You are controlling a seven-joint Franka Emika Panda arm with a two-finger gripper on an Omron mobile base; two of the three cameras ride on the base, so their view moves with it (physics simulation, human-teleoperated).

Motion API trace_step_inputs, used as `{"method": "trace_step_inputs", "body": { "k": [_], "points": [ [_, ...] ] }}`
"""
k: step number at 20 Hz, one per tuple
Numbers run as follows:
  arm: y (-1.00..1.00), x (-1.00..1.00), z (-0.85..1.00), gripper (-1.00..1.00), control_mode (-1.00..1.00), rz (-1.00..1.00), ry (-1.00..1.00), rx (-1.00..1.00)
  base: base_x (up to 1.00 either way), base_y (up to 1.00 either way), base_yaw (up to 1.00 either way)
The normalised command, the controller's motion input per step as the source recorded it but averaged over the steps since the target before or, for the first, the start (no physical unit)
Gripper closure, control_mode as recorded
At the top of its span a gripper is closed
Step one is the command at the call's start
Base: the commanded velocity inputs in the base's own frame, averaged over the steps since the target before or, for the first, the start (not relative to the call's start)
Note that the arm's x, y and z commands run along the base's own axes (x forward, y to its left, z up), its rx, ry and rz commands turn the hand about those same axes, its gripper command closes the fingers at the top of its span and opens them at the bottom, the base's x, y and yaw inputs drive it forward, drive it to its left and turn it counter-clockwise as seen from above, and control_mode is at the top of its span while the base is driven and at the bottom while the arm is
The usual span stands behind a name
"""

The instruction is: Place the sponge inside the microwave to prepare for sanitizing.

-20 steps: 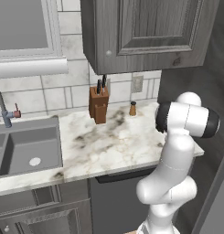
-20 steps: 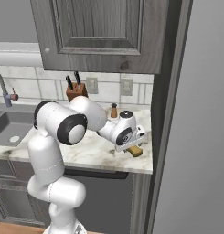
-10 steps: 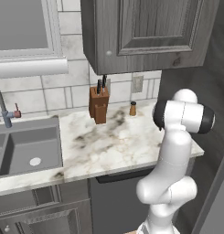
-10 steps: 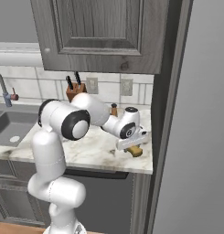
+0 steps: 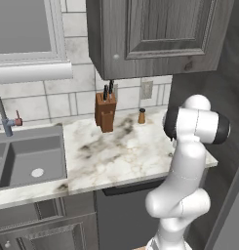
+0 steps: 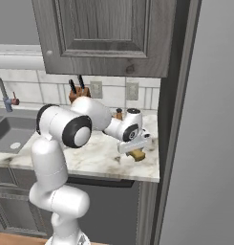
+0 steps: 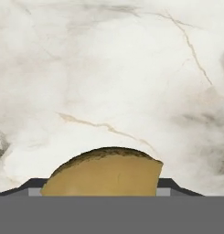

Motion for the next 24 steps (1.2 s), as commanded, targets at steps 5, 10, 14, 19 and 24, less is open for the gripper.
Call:
{"method": "trace_step_inputs", "body": {
  "k": [5,10,14,19,24],
  "points": [
    [0.33,-0.2,0.28,1.0,-1.0,-0.09,0.0,-0.1,0.0,0.0,0.0],
    [0.25,-0.57,0.45,1.0,-1.0,-0.11,0.05,-0.06,0.0,0.0,0.0],
    [0.14,-0.48,0.88,1.0,-1.0,0.0,0.06,-0.01,0.0,0.0,0.0],
    [0.03,-0.52,0.94,1.0,-1.0,-0.01,0.2,0.01,0.0,0.0,0.0],
    [0.15,-0.4,0.64,1.0,-1.0,-0.04,0.05,0.07,0.0,0.0,0.0]
  ]
}}
